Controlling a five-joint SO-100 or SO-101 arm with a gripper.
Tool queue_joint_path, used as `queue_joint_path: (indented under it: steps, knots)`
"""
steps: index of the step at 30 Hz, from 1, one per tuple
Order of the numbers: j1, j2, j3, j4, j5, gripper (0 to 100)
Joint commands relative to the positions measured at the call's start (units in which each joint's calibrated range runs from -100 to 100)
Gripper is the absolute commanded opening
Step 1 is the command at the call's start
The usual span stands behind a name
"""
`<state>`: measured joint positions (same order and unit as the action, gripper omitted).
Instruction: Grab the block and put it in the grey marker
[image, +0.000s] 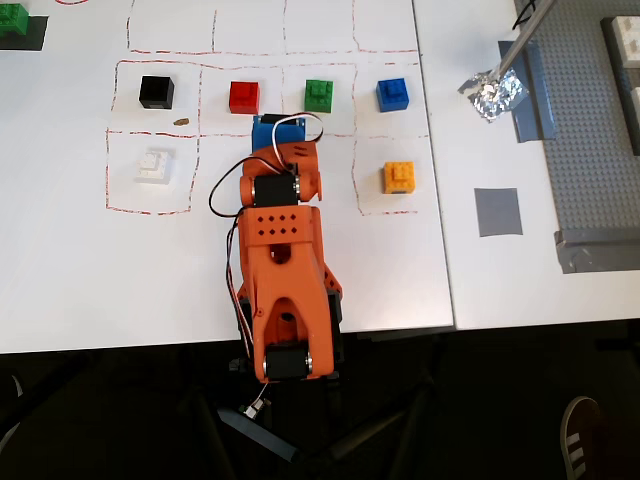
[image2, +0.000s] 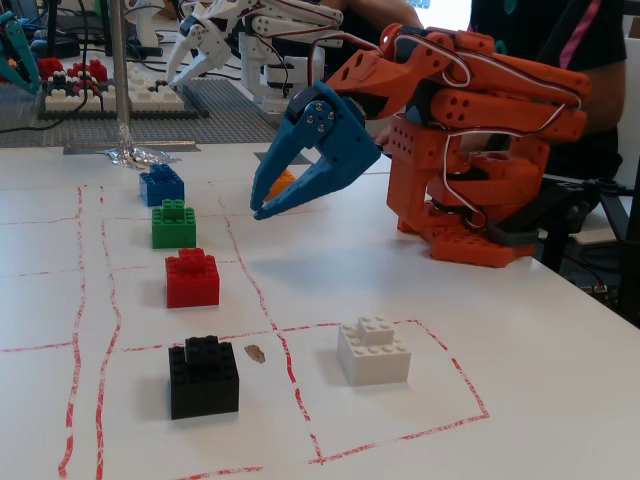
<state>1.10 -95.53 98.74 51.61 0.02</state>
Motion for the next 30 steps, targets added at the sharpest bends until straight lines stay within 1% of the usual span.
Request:
queue_joint_path:
  steps: [1, 8, 11, 17, 21, 30]
  knots:
    - [-0.7, 4.7, -5.2, -0.3, -0.4, 0]
    - [1.3, 20.1, -17.8, 0.6, -2.9, 0]
    - [2.7, 26.8, -23.9, 0.6, -5.0, 0]
    - [8.1, 42.6, -37.6, 0.9, -10.9, 0]
    - [12.5, 53.7, -48.1, 3.8, -14.2, 0]
    - [20.9, 70.2, -62.4, 6.4, -18.0, 1]
